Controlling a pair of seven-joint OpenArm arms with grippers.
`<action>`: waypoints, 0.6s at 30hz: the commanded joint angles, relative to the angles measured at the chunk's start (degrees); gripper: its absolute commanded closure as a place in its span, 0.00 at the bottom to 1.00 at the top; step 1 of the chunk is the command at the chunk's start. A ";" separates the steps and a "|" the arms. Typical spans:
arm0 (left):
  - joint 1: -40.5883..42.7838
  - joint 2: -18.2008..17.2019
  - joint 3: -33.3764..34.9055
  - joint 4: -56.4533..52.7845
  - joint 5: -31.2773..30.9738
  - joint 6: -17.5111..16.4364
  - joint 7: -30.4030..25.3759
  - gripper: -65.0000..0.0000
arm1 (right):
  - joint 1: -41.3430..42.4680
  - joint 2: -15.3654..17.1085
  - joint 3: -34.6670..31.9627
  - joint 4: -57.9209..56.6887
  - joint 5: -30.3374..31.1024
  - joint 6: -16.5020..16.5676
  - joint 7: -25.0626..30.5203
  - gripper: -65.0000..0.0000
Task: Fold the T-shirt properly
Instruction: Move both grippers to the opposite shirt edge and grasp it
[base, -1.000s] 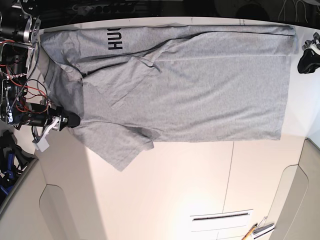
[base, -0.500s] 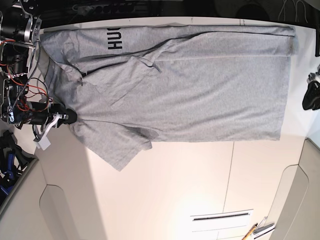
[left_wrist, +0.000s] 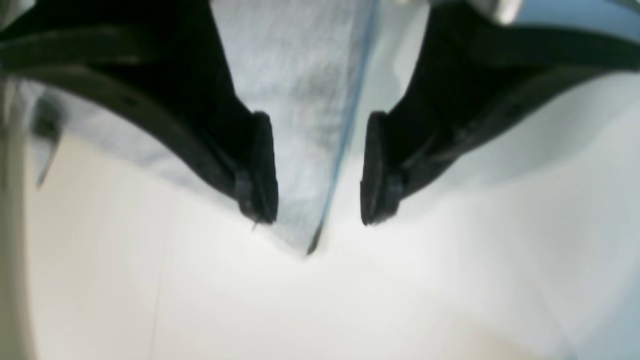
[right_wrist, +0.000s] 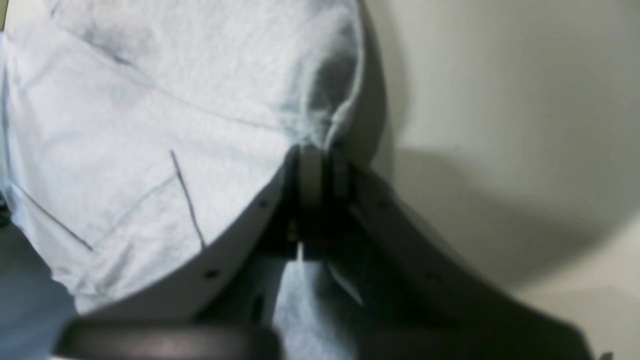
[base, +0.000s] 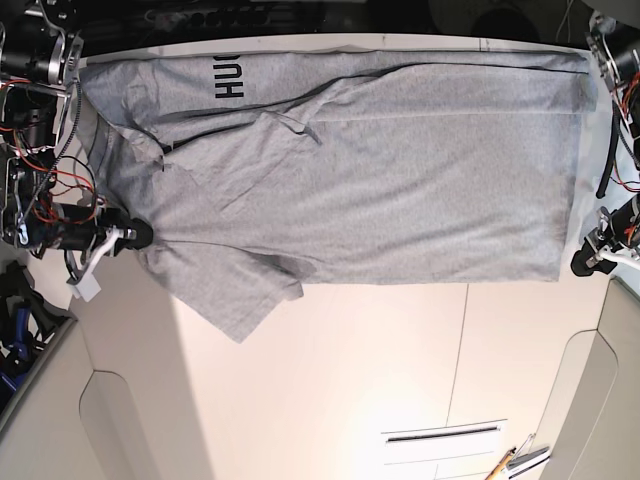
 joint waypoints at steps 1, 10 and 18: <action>-3.19 -1.73 0.09 -2.60 -1.53 -0.44 -1.44 0.53 | 0.44 0.81 0.09 0.24 -2.89 -0.66 -1.40 1.00; -7.39 -0.24 0.11 -12.98 -0.07 -0.90 -1.20 0.53 | 0.44 0.79 0.09 0.24 -2.56 -0.66 -1.40 1.00; -7.39 3.54 0.11 -12.96 3.21 -1.11 -1.55 0.53 | 0.42 0.81 0.09 0.24 -2.49 -0.66 -1.42 1.00</action>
